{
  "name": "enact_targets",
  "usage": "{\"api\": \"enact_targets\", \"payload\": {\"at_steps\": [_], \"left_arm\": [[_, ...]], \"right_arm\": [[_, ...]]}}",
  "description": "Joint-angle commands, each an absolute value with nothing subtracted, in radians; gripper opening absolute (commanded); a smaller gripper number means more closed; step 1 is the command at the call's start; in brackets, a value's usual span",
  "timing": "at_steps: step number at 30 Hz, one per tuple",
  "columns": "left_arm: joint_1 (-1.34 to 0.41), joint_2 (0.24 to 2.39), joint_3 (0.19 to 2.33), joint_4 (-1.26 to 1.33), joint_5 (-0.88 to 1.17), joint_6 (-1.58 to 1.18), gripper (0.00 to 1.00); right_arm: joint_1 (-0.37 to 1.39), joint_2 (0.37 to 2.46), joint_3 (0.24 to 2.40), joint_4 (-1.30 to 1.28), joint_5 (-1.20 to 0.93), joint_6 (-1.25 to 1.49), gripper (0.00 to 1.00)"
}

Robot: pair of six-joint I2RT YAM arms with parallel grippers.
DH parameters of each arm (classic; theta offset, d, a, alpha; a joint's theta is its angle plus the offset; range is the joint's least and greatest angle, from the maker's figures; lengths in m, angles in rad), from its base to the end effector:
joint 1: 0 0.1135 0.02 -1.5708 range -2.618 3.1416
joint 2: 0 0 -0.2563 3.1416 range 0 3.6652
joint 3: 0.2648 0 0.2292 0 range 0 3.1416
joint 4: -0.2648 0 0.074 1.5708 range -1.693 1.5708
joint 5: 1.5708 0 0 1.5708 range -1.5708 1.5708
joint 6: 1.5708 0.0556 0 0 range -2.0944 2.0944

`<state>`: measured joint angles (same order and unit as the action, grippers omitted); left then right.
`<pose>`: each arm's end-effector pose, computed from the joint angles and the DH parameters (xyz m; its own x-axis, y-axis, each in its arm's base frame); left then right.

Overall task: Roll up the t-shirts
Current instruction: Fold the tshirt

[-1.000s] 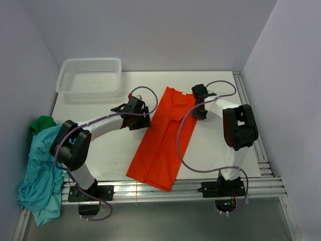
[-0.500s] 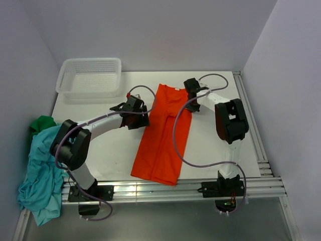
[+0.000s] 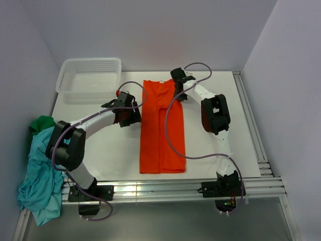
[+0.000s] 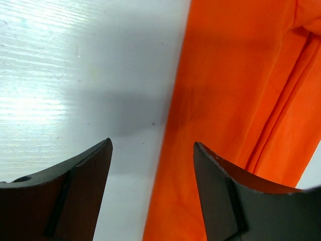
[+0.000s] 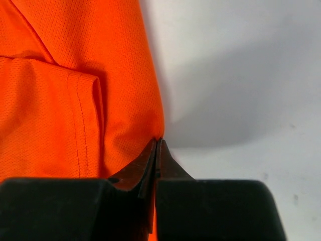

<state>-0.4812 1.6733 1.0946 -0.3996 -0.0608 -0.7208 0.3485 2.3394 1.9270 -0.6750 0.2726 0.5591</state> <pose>0.2999 -0.1528 0.1903 -0.8375 -0.3059 -0.4528 -0.1608 0.9299 -0.3307 0.4602 0.1513 0.1511 -0.8175 0.2465 -0.5205 0.2623 0.9640 0.0444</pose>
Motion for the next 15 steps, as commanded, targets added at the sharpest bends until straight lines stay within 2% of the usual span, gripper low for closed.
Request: {"api": "enact_targets", "payload": {"at_steps": [1,3,6,10,15], "left_arm": [[-0.472,1.623,1.100,-0.402,-0.077,-0.726,0.72],[-0.466,1.620,1.097,-0.397,-0.075,-0.719,0.72],[-0.462,1.614,1.106,-0.408,-0.075,-0.706,0.74],[-0.460,1.522,1.089,-0.403,-0.058,-0.700,0.80],[-0.463,1.379,1.022,-0.408,-0.034,-0.706,0.80]], "right_arm": [[0.370,2.382,2.034,-0.753,0.288,0.545,0.00],[0.365,2.369,2.039,-0.746,0.287,0.542,0.00],[0.348,2.326,2.031,-0.729,0.253,0.538,0.09],[0.339,2.202,1.967,-0.693,0.253,0.514,0.29],[0.339,1.900,1.682,-0.565,0.157,0.506,0.34]]}}
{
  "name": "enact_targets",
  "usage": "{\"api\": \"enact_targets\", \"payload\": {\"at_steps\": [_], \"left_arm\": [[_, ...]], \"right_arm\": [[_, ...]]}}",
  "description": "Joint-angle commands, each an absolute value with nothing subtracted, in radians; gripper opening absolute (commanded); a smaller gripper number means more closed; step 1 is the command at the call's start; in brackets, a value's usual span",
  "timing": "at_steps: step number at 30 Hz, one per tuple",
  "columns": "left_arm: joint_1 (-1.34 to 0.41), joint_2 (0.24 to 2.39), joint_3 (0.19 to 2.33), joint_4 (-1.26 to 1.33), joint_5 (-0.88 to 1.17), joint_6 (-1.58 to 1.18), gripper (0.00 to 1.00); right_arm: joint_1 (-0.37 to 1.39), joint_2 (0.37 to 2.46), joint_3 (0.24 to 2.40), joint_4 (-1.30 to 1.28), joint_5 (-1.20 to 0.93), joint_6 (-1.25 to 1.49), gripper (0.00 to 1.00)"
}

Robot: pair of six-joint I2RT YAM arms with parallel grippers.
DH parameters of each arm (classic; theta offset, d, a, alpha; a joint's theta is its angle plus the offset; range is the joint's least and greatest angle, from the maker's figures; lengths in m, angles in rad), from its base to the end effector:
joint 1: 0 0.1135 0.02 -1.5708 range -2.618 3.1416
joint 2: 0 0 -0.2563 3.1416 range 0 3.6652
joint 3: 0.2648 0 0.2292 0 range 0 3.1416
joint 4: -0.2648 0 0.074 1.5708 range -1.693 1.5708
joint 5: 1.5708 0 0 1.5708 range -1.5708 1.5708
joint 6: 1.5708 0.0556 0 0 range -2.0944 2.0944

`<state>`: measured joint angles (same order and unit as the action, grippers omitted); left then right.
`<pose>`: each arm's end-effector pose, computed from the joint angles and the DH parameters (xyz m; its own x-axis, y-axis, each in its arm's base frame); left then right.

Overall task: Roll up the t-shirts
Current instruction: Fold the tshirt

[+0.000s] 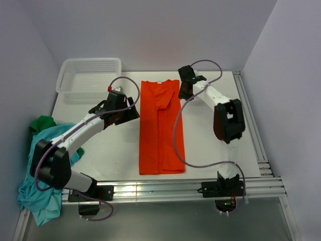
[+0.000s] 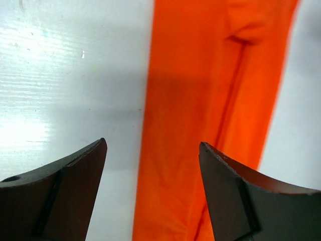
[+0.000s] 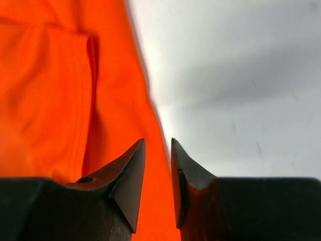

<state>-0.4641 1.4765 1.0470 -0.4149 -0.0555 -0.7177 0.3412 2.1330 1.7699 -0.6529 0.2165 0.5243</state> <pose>0.2768 -0.1351 0.2343 -0.7759 -0.3459 -0.5276 -0.1278 0.9051 -0.4056 0.4302 0.1401 0.1988 -0.8036 0.2335 -0.5474 0.2104 0.9719 0.1056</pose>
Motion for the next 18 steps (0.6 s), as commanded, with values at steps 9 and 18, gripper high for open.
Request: {"api": "enact_targets", "payload": {"at_steps": [9,18], "left_arm": [[-0.569,1.108,0.803,-0.472,-0.014,-0.807,0.78],[-0.874,1.000,0.626,-0.505,-0.117,-1.043,0.76]], "right_arm": [[0.399,1.358,1.040,-0.416,0.058,0.525,0.57],[0.567,0.957,0.660,-0.498,0.048,0.668,0.44]]}}
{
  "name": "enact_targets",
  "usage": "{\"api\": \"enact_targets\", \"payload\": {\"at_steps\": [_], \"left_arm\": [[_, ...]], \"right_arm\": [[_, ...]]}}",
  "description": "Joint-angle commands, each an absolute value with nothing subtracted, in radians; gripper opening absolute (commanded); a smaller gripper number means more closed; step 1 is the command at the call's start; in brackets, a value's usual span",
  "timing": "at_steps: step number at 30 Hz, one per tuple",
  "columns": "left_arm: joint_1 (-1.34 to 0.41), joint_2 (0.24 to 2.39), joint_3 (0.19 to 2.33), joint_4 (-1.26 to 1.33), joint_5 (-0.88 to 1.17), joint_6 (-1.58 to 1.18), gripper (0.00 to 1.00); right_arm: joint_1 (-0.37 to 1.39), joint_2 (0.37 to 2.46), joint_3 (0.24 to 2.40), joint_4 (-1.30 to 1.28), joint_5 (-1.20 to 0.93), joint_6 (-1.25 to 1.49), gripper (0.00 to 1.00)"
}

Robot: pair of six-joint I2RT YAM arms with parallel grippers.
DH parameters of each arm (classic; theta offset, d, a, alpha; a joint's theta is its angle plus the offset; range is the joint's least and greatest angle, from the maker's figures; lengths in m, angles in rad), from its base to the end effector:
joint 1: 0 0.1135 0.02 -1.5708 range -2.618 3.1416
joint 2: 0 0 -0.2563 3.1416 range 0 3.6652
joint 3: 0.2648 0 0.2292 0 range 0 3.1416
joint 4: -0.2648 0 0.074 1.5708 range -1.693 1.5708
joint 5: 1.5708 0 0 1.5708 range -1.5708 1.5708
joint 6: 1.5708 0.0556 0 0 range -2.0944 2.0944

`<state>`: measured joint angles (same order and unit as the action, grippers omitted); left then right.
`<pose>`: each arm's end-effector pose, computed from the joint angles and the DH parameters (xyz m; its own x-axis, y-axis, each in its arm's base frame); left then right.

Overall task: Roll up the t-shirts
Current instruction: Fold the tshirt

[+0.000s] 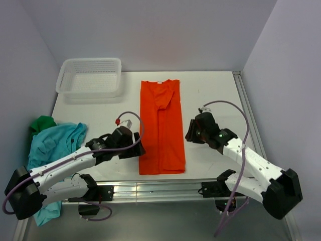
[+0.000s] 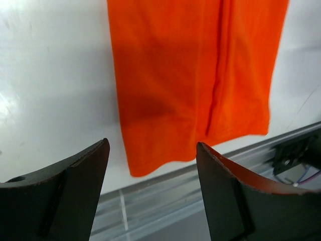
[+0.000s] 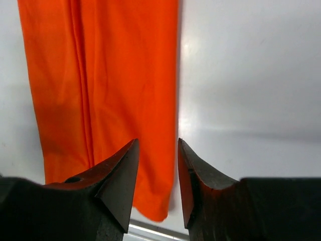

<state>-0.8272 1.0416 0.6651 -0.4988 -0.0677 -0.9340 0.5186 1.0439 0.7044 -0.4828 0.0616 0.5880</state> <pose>0.1391 -0.1457 0.2098 -0.8759 -0.2326 -0.4228 0.0014 0.8749 -0.4843 0.1822 0.1000 0.2231 -0.7837 0.1902 -0.5913 -0.0284 0.9400 0.3400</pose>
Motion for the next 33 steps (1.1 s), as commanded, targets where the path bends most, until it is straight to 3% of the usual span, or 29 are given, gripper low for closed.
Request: {"api": "enact_targets", "payload": {"at_steps": [1,13,27,33], "left_arm": [[-0.905,0.993,0.612,-0.497,-0.121,-1.057,0.75],[-1.043,0.963,0.512,-0.485,-0.146,-1.198,0.72],[-1.071,1.025,0.439,-0.393,-0.133,-1.238,0.66],[-1.074,1.028,0.422,-0.380,-0.126,-1.252,0.58]], "right_arm": [[0.586,0.936,0.622,-0.518,0.052,0.692,0.43],[0.943,0.749,0.413,-0.581,0.072,0.992,0.48],[0.971,0.851,0.342,-0.439,0.048,1.012,0.49],[0.977,0.838,0.318,-0.454,0.028,1.029,0.14]]}}
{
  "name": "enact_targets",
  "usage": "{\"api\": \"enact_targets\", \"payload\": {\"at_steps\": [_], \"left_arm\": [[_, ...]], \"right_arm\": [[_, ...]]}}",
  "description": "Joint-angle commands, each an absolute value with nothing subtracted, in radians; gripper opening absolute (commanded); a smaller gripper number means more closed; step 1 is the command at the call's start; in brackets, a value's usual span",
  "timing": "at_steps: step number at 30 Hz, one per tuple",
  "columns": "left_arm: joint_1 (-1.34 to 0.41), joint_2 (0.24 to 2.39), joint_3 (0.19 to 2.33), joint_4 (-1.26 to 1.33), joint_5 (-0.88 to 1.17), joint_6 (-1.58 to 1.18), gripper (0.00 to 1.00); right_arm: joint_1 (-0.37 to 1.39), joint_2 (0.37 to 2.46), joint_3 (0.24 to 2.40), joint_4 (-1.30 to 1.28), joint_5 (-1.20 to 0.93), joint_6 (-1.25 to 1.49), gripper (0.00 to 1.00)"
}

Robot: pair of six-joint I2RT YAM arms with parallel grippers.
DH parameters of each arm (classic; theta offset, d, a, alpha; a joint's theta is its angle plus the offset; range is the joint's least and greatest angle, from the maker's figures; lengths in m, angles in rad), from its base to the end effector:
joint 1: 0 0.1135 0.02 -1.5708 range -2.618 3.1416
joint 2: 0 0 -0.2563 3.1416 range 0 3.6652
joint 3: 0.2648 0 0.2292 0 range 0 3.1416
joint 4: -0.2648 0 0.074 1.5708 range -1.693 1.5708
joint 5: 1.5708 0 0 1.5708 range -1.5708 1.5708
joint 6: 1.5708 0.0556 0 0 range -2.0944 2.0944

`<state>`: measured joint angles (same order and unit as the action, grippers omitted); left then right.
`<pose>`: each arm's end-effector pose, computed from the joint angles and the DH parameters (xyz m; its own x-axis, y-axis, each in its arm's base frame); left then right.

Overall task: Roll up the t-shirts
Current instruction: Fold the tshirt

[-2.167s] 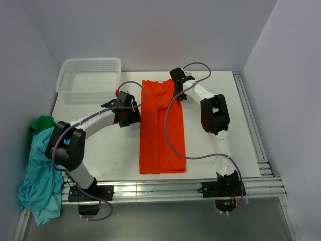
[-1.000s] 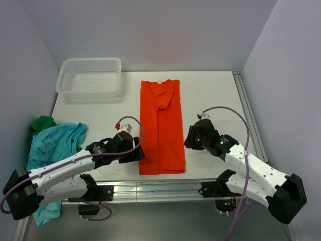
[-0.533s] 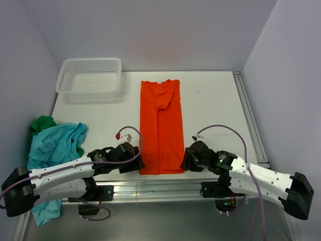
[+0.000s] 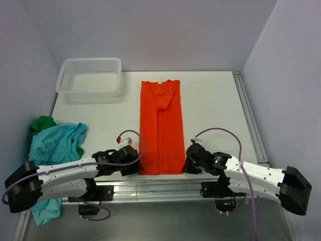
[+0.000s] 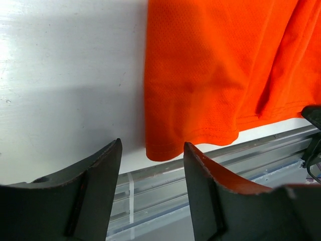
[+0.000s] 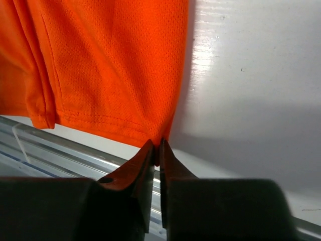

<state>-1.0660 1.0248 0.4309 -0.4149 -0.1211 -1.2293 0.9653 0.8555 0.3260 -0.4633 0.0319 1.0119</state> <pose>0.0894 -0.1479 0.1491 -0.9264 -0.2574 -0.2748 -0.1050 0.8775 -0.4679 0.0834 0.1173 0.1385 -0.9411 0.1293 -0.3123 -0.0263 0.8931 0.4491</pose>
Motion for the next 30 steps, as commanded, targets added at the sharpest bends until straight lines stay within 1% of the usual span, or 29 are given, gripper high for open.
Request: {"api": "enact_targets", "payload": {"at_steps": [1,2,7,8,10,11,13,14,16,17,18,24,30], "left_arm": [[-1.074,1.029,0.420,-0.379,-0.124,-1.250,0.57],[-1.074,1.037,0.419,-0.373,-0.118,-1.252,0.56],[-1.080,1.077,0.425,-0.360,-0.107,-1.255,0.53],[-1.081,1.084,0.426,-0.362,-0.109,-1.256,0.49],[-1.083,1.095,0.428,-0.365,-0.112,-1.261,0.46],[-1.085,1.103,0.423,-0.362,-0.110,-1.261,0.41],[-1.086,1.109,0.419,-0.345,-0.100,-1.262,0.34],[-1.086,1.114,0.417,-0.344,-0.098,-1.262,0.26],[-1.088,1.121,0.426,-0.354,-0.097,-1.261,0.17],[-1.088,1.123,0.431,-0.362,-0.095,-1.261,0.07],[-1.089,1.123,0.436,-0.370,-0.098,-1.261,0.01],[-1.089,1.088,0.468,-0.403,-0.084,-1.246,0.00],[-1.085,1.086,0.549,-0.482,-0.103,-1.226,0.00]], "right_arm": [[0.977,0.821,0.318,-0.463,0.028,1.029,0.10],[0.977,0.818,0.319,-0.472,0.025,1.028,0.06],[0.982,0.851,0.331,-0.495,0.011,1.019,0.07],[0.986,0.853,0.331,-0.494,0.012,1.022,0.07],[0.986,0.848,0.328,-0.491,0.018,1.025,0.06],[0.986,0.848,0.328,-0.489,0.018,1.026,0.06],[0.988,0.848,0.333,-0.491,0.017,1.023,0.02],[0.988,0.851,0.333,-0.492,0.017,1.020,0.00],[0.986,0.857,0.342,-0.502,0.015,1.016,0.00],[0.986,0.861,0.347,-0.505,0.015,1.012,0.00],[0.986,0.865,0.356,-0.512,0.015,1.011,0.00],[0.986,0.874,0.414,-0.560,0.017,0.982,0.00],[0.985,0.877,0.503,-0.618,0.037,0.956,0.00]]}}
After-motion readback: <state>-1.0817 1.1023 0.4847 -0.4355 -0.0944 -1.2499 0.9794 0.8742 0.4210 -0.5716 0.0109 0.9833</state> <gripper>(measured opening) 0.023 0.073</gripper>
